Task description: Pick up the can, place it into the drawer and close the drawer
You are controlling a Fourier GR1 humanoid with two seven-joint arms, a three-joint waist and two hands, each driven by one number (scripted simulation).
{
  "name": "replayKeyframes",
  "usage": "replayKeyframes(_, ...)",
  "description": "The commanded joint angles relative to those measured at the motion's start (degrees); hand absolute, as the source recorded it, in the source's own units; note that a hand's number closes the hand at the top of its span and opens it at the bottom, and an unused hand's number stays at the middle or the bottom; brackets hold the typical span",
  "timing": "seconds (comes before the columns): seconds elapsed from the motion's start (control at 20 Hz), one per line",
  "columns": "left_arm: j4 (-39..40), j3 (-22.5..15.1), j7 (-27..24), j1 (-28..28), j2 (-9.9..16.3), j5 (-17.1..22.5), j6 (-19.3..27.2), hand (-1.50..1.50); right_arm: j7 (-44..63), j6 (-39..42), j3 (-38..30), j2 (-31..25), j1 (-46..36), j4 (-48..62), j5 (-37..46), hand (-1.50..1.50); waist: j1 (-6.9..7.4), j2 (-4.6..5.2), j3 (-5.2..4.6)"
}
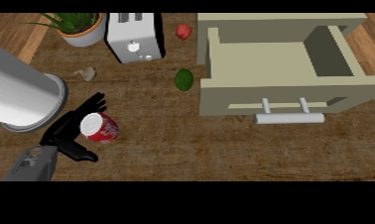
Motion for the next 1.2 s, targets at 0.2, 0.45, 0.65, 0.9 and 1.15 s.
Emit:
replayKeyframes(0.2, 5.9, -0.17, -5.71, -1.98, -3.17, -0.02, -3.4, -1.5, -2.21, 3.25, -0.78, 2.31, 1.71, 1.33, 0.82, -1.5, -0.15, 0.03, 0.0)
replayKeyframes(0.45, 5.95, 0.34, -0.87, -5.15, -4.24, 2.12, -6.88, 1.5, -0.47, 2.77, -1.79, 0.19, 0.02, 1.95, -0.61, -1.5, 0.25, -0.08, 0.05)
replayKeyframes(0.65, 5.47, 0.73, 2.76, -6.36, -4.03, 4.18, -11.78, 1.5, 1.75, 2.17, -0.39, 1.17, 0.06, 0.86, -2.18, -1.5, 0.41, -0.16, 0.07)
replayKeyframes(0.9, -0.31, -0.97, 0.66, -4.45, -6.05, 4.85, -14.63, 1.5, 1.06, 3.83, -2.97, 0.41, 2.72, 1.09, -5.03, -1.5, 0.65, -0.43, 0.1)
replayKeyframes(1.15, -5.14, -0.21, 4.86, -6.06, -7.15, 9.19, -17.57, 1.5, 2.59, 1.35, -2.28, 3.09, 4.76, -3.87, -4.86, -1.5, 0.79, -0.64, 0.12)
